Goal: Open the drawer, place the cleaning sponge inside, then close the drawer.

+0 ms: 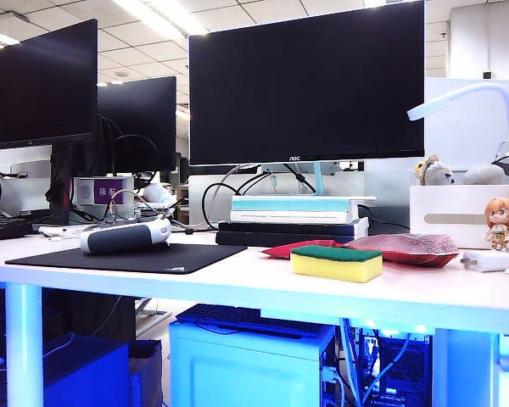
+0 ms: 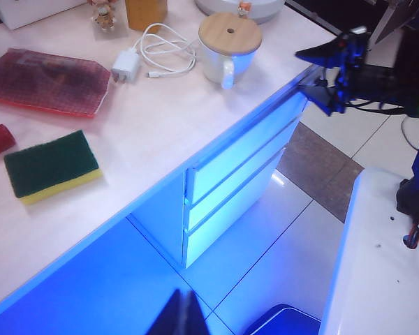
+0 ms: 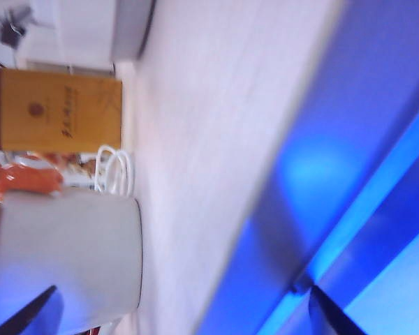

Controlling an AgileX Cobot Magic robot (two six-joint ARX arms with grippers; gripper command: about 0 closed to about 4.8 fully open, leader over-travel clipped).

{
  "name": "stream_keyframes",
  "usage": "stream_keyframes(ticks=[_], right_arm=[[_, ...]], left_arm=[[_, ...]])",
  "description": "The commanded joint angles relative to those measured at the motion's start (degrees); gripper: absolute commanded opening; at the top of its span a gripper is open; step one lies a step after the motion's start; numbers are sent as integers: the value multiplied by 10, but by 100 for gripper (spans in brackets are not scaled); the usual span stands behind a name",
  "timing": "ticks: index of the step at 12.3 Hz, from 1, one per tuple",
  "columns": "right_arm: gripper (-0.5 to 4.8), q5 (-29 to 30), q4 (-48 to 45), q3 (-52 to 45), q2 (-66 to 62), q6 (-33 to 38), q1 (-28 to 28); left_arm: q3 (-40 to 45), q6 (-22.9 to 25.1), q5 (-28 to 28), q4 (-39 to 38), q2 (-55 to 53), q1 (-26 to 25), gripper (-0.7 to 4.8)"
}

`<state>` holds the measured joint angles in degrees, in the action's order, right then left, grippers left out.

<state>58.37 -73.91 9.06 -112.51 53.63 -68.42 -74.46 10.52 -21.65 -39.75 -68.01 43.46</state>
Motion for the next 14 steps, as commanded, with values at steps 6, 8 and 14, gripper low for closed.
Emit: stream_keyframes(ticks=[6,8,14], right_arm=[[479,-73,-7,11,-7,3,33],[479,-78,-8,12,-23,-3,33],[479,-59,-60,18,-47,19,33]], left_arm=[[-2,0,-2,4,1,0,-5],[-2,0,-2,4,1,0,-5],[-2,0,-2,4,1,0,-5]])
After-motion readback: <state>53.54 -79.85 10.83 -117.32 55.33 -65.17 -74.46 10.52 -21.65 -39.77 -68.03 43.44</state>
